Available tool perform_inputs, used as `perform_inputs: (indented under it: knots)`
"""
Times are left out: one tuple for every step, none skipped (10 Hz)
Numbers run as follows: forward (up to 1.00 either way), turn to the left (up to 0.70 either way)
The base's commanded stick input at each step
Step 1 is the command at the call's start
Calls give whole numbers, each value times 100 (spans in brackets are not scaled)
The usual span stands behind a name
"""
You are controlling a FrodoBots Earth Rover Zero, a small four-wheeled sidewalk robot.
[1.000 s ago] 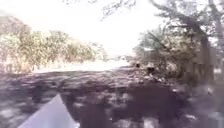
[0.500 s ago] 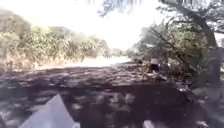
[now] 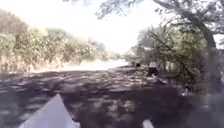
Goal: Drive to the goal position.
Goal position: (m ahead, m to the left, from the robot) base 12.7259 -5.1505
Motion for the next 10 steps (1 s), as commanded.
perform_inputs:
  knots:
    - [50, -35]
    - [50, -17]
    - [50, -2]
    - [50, -35]
    - [50, -50]
    - [50, -50]
    - [50, -31]
    - [50, -1]
    - [50, -24]
    - [50, -47]
